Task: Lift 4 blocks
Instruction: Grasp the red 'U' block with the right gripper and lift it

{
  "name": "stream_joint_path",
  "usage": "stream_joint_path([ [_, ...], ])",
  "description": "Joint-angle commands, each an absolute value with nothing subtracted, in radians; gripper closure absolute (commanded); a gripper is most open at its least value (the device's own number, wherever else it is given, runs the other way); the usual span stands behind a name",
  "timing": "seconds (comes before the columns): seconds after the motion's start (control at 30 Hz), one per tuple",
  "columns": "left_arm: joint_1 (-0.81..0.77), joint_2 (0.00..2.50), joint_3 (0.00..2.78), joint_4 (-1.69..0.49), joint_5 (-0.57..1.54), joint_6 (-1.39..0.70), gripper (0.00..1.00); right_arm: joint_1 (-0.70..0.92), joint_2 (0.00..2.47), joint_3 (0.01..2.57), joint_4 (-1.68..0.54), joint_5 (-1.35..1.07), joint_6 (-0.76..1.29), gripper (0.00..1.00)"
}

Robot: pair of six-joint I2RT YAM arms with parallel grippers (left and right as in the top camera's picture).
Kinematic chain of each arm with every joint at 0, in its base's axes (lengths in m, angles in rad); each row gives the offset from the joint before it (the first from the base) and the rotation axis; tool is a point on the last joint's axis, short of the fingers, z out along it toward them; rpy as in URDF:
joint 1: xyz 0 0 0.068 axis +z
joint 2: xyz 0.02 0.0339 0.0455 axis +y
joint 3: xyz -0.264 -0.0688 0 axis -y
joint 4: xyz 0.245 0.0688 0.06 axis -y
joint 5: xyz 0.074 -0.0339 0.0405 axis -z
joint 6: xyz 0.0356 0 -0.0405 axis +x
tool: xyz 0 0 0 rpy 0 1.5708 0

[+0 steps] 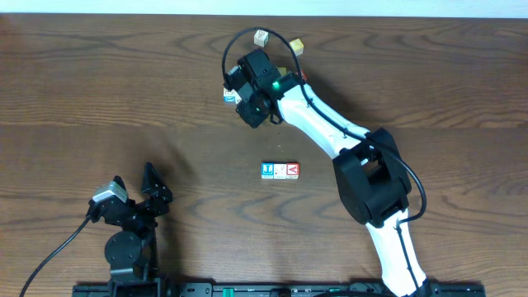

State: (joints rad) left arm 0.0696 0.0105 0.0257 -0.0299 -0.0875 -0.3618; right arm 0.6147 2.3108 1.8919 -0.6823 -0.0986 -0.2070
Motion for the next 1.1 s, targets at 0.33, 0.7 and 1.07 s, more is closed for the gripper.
stream_joint_path([
  [0.33,0.066,0.005,0.005,-0.067,-0.097,-0.356,0.21,0.662,2.32,1.985,-0.828,0.001,-0.01,0.97],
  [0.7,0.066,0.005,0.005,-0.067,-0.097,-0.356,0.21,0.719,2.285,1.985,-0.976,0.007,0.317,0.99],
  [1.07,0.066,0.005,0.005,-0.067,-0.097,-0.356,0.21,0.863,2.149,1.985,-1.013,0.163,0.506,0.99],
])
